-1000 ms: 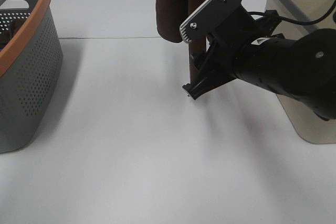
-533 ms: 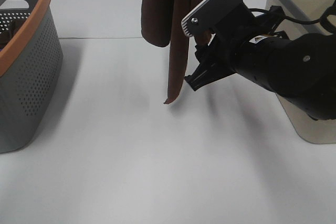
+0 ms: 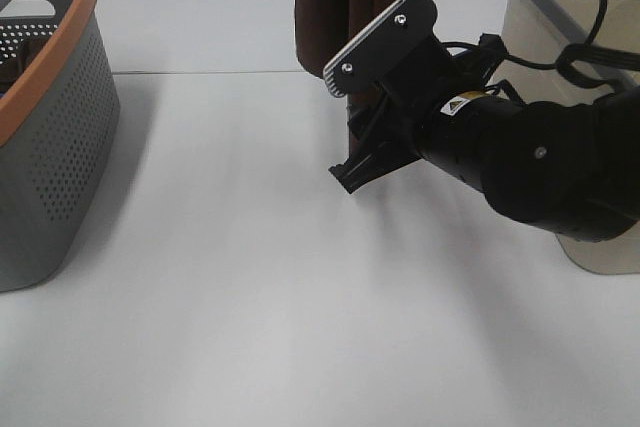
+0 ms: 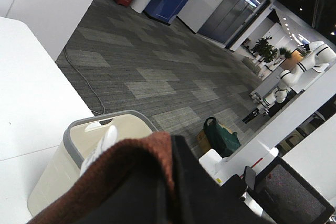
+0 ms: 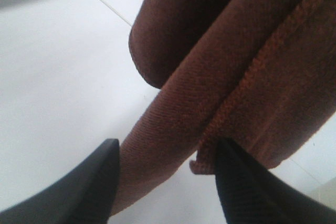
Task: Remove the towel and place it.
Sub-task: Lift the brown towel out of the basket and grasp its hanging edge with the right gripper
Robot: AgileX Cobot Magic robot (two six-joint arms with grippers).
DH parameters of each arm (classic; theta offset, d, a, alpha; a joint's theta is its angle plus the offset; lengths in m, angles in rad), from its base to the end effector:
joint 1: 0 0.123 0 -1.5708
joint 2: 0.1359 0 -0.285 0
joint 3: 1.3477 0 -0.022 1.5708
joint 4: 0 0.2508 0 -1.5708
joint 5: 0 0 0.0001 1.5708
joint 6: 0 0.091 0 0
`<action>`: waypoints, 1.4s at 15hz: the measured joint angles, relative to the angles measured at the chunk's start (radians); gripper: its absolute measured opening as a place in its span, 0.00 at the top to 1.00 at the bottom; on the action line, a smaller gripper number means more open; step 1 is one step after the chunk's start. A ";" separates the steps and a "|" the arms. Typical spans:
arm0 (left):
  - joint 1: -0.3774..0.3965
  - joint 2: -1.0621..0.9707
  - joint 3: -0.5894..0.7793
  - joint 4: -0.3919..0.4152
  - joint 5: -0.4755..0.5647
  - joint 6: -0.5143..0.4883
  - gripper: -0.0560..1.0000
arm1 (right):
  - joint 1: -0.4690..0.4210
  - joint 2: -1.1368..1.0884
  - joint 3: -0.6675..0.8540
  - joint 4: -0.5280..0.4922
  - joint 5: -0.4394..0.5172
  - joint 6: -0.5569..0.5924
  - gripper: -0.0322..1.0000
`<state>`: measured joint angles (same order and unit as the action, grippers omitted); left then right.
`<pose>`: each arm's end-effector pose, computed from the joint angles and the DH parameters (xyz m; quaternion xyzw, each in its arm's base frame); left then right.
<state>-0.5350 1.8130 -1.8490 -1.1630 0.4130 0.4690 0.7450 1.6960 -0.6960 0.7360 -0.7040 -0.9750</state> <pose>0.3578 -0.2511 0.4363 0.0843 0.7181 -0.4936 0.4833 0.2630 0.1888 0.1851 -0.3147 0.7455 -0.0756 0.5826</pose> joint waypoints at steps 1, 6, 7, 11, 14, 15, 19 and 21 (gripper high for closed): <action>0.000 0.000 0.000 0.000 0.000 0.000 0.95 | 0.000 0.010 0.000 0.029 -0.033 0.002 0.45; 0.000 0.000 0.000 0.000 0.000 0.000 0.95 | 0.000 0.012 0.000 0.099 -0.104 0.006 0.45; 0.000 0.000 0.000 0.000 0.000 0.000 0.95 | 0.000 0.012 0.000 0.107 -0.111 0.006 0.45; 0.000 0.000 0.000 0.000 0.000 0.000 0.95 | 0.000 0.012 0.000 0.107 -0.143 0.006 0.45; 0.000 0.000 0.000 0.000 0.000 0.000 0.95 | 0.000 0.012 0.000 0.107 -0.163 0.006 0.45; 0.000 0.000 0.000 0.000 0.000 0.000 0.95 | 0.000 0.012 0.000 0.107 -0.163 0.007 0.45; 0.000 0.000 0.000 0.000 0.000 0.000 0.95 | 0.000 0.012 0.000 0.075 -0.163 0.049 0.45; 0.000 0.000 0.000 0.000 0.000 0.000 0.95 | 0.000 0.012 0.000 0.040 -0.164 0.089 0.45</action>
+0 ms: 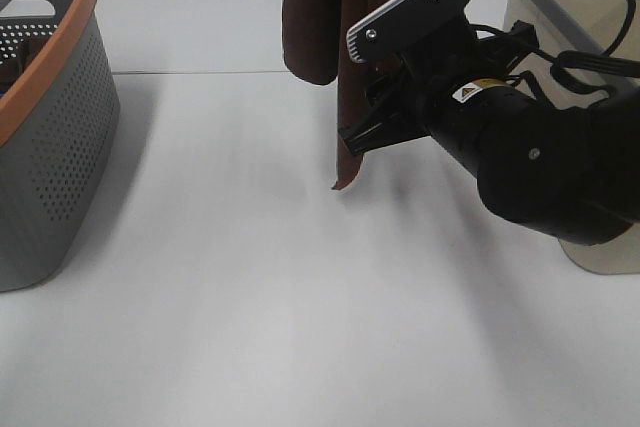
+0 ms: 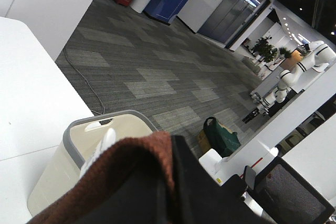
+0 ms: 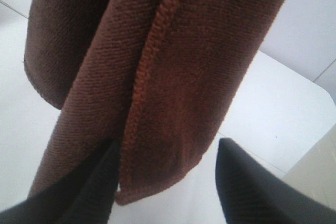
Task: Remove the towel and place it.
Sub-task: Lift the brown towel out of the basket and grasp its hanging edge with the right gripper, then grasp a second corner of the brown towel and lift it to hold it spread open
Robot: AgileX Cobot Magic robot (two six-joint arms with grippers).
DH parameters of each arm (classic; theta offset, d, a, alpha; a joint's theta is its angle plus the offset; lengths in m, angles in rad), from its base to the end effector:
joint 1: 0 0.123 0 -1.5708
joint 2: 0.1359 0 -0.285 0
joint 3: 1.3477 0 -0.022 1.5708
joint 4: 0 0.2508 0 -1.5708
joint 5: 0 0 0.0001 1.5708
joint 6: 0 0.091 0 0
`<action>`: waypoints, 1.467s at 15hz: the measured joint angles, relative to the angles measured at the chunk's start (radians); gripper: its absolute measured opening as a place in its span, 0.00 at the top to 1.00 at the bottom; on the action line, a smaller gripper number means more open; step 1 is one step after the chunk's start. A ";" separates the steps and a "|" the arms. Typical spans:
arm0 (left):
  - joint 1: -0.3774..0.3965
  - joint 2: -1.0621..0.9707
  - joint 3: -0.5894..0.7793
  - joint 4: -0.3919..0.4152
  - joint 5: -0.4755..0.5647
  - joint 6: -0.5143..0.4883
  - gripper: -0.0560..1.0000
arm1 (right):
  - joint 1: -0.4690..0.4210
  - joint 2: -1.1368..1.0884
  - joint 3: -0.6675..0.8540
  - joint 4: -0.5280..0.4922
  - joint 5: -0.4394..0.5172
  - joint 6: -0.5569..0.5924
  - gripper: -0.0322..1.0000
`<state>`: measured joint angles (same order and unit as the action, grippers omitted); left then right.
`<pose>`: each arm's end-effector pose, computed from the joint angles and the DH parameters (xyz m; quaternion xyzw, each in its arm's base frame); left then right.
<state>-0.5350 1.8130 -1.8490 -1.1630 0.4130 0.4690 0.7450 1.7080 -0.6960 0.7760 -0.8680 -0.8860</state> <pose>0.3578 -0.2511 0.4363 0.0843 0.7181 -0.4936 0.4833 0.2685 0.1815 0.1932 -0.2321 0.7350 -0.0866 0.6312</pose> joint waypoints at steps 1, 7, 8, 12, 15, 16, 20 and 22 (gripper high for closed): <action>0.000 0.000 0.000 0.000 0.000 0.000 0.95 | 0.000 0.003 -0.001 -0.018 -0.007 0.008 0.46; 0.000 0.000 0.000 0.000 0.000 0.000 0.95 | 0.000 0.068 -0.015 -0.012 -0.079 0.008 0.49; 0.000 0.000 0.000 0.000 0.000 0.000 0.95 | 0.000 0.068 -0.017 -0.012 -0.095 0.008 0.50; 0.000 0.000 0.000 0.000 0.000 0.000 0.95 | 0.000 0.068 -0.019 -0.046 -0.096 0.022 0.50; 0.000 0.000 0.000 0.000 0.000 0.000 0.95 | 0.000 0.068 -0.052 -0.052 -0.097 0.022 0.55; 0.000 0.000 0.000 0.000 0.000 0.000 0.95 | 0.000 0.068 -0.058 -0.053 -0.099 0.022 0.56; 0.000 0.000 0.000 0.000 0.000 0.000 0.95 | 0.000 0.068 -0.058 -0.026 -0.091 0.016 0.87; 0.000 0.000 0.000 0.006 0.003 0.000 0.95 | 0.000 0.068 -0.058 0.002 -0.091 -0.007 0.97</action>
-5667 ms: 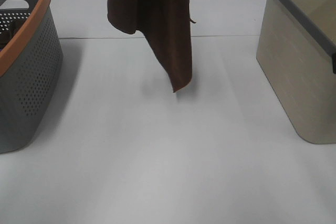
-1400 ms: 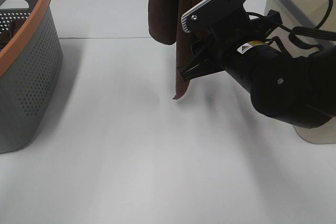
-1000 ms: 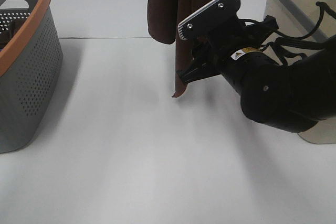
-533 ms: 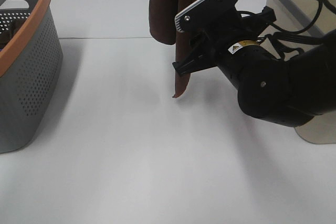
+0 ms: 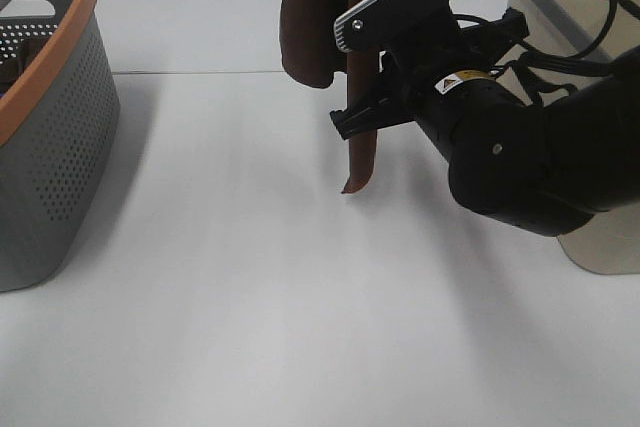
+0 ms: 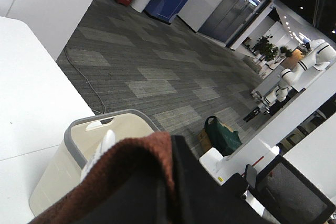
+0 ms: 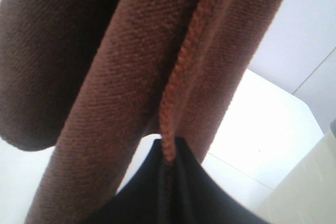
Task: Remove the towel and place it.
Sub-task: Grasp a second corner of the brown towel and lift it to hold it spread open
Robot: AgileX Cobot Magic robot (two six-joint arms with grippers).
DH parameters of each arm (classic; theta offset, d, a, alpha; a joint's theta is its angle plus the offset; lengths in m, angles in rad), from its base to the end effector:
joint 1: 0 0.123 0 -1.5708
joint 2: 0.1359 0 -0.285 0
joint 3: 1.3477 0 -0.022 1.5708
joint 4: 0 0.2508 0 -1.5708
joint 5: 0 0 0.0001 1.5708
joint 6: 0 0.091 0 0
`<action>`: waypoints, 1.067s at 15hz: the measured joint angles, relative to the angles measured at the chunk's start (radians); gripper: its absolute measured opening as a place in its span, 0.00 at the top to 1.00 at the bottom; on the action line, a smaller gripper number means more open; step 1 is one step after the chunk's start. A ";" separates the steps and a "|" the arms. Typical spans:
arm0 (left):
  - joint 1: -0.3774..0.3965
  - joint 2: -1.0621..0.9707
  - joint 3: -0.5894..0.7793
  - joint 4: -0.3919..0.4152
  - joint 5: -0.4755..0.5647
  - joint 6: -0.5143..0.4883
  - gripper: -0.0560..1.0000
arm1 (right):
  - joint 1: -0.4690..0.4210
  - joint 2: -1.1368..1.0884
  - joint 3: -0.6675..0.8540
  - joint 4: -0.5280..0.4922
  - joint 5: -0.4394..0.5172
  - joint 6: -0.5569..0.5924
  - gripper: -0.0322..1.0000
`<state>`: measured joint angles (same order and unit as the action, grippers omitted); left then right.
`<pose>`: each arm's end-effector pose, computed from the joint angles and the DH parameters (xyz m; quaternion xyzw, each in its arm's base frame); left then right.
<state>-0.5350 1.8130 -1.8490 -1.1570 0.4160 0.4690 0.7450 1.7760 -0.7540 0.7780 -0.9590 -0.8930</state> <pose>0.3577 -0.2512 0.4360 0.0870 0.7189 -0.4919 0.4834 0.2822 0.1892 0.1923 -0.2165 0.7148 -0.1098 0.6558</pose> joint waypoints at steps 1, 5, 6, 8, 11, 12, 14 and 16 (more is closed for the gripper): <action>0.000 0.000 0.000 0.006 0.005 0.000 0.95 | 0.000 -0.001 0.000 0.032 0.002 -0.016 0.97; 0.067 0.000 0.000 0.034 0.111 0.000 0.95 | 0.000 -0.098 0.000 0.123 0.188 -0.107 0.97; 0.094 0.000 0.000 0.034 0.141 0.000 0.95 | 0.000 -0.132 0.000 0.123 0.246 -0.121 0.97; 0.150 0.000 0.000 0.044 0.217 0.000 0.95 | 0.000 -0.190 0.000 0.123 0.367 -0.143 0.97; 0.216 0.000 0.000 0.082 0.318 0.000 0.95 | 0.000 -0.237 -0.036 0.197 0.536 -0.201 0.97; 0.234 0.000 0.000 0.106 0.351 0.000 0.95 | 0.000 -0.245 -0.063 0.260 0.597 -0.254 0.97; 0.262 0.000 0.000 0.143 0.403 0.000 0.95 | 0.000 -0.245 -0.109 0.427 0.659 -0.396 0.97; 0.293 0.000 0.000 0.167 0.438 0.000 0.95 | 0.000 -0.245 -0.147 0.619 0.671 -0.585 0.97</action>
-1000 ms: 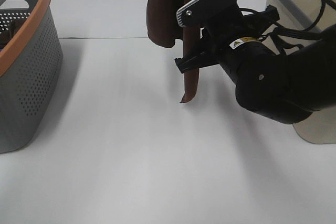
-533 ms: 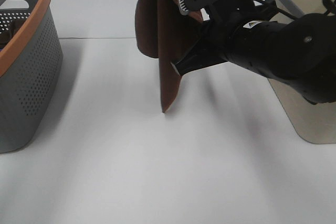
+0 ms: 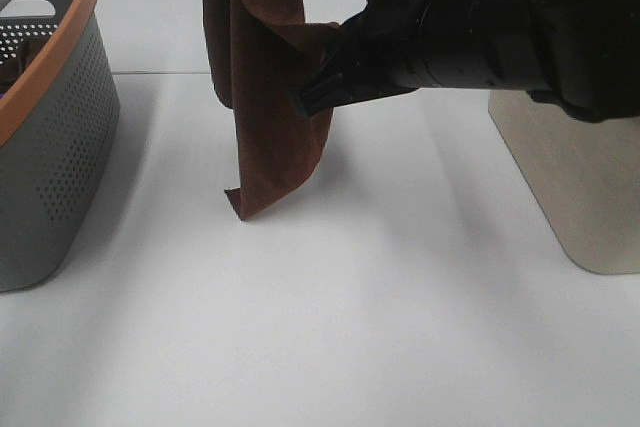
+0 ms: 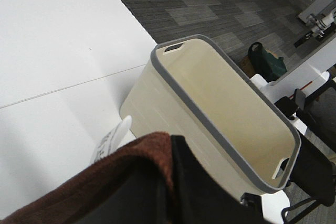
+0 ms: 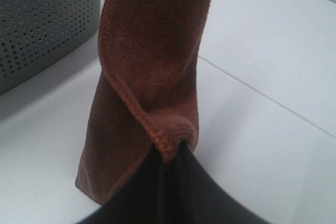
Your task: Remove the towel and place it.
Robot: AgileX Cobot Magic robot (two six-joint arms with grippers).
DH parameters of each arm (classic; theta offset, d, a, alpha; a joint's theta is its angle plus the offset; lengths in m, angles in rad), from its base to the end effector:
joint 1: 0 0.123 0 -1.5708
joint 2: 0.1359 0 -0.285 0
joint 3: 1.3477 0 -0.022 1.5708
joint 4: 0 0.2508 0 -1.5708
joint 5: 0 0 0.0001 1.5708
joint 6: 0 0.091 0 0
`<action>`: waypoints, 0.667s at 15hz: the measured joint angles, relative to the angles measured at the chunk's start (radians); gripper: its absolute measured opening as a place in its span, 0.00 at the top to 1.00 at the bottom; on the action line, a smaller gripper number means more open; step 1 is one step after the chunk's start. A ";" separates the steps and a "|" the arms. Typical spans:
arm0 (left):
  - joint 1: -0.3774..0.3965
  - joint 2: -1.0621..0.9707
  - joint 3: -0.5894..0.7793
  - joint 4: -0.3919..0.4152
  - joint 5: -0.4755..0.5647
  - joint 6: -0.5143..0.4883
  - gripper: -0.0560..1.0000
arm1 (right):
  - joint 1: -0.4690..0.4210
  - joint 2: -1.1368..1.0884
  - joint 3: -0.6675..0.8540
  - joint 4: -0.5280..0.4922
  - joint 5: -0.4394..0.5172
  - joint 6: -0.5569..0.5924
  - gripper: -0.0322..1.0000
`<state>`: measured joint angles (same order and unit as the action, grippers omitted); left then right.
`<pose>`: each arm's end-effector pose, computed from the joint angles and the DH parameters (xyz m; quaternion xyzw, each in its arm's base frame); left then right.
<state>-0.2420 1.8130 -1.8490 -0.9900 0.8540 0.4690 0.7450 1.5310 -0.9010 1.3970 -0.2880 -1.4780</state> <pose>0.3894 -0.1553 0.4105 0.1494 0.8016 -0.4107 0.4080 0.2601 0.2054 0.2547 -0.2773 0.8060 0.0493 0.5205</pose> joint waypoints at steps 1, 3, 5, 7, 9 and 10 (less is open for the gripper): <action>0.013 0.000 0.000 0.010 0.008 0.000 0.95 | 0.000 0.000 -0.023 0.126 0.000 -0.128 0.97; 0.029 0.000 0.000 0.048 0.011 0.000 0.95 | 0.000 0.000 -0.068 0.302 -0.015 -0.372 0.97; 0.029 0.000 0.000 0.117 -0.003 -0.001 0.95 | -0.005 0.000 -0.106 0.333 -0.072 -0.452 0.97; 0.029 0.000 0.000 0.147 -0.031 -0.003 0.95 | -0.040 0.000 -0.125 0.336 -0.092 -0.506 0.97; 0.029 0.000 0.000 0.149 -0.048 -0.003 0.95 | -0.058 0.000 -0.128 0.341 -0.083 -0.539 0.97; 0.029 0.000 0.000 0.142 -0.048 -0.003 0.95 | -0.058 0.001 -0.128 0.341 -0.047 -0.540 0.97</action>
<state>-0.2130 1.8130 -1.8490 -0.8480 0.8060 0.4660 0.6870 1.5320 -1.0290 1.7380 -0.3350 -2.0180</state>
